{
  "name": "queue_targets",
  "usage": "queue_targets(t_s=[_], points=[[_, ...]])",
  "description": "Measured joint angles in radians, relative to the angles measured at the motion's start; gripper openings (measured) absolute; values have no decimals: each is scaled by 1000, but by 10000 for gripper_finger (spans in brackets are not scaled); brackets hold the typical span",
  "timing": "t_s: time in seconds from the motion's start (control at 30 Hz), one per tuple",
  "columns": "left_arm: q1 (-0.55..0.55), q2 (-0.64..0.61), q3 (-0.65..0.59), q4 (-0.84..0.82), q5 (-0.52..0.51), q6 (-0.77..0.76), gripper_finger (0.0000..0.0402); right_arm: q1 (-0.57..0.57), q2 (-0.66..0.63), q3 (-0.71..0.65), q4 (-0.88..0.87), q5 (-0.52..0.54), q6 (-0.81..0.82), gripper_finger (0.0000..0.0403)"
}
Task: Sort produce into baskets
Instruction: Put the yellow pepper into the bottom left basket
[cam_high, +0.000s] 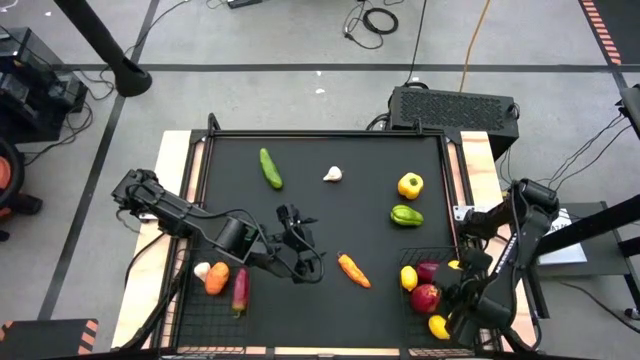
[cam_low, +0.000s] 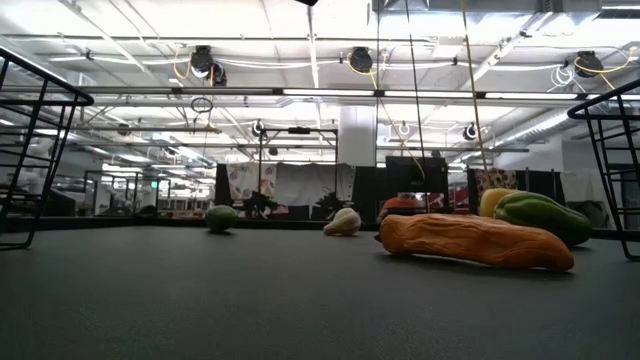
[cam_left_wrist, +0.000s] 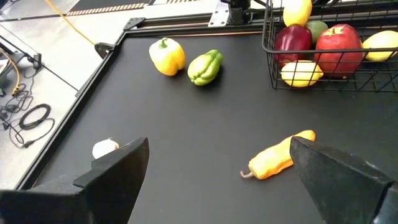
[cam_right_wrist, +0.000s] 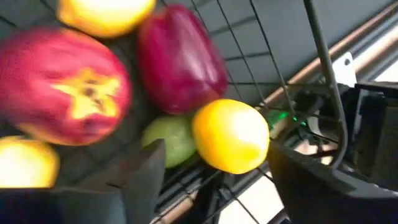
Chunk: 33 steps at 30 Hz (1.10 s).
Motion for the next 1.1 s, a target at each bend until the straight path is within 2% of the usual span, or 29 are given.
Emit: queue_targets(t_s=[0.27, 0.47, 0.67, 0.9, 1.1], points=[[0, 0, 0, 0, 0, 0, 393, 0, 0, -78, 5, -29, -1, 145], [0, 0, 0, 0, 0, 4, 393, 0, -1, -129, 93, -17, -13, 85], [0, 0, 0, 0, 0, 4, 393, 0, 0, -92, 104, -25, -8, 74], [0, 12, 0, 12, 1, 2, 393, 0, 1, 69, 6, 5, 10, 77], [0, 61, 0, 139, 88, 111, 393, 3, -2, 190, 3, 136, -3, 77]])
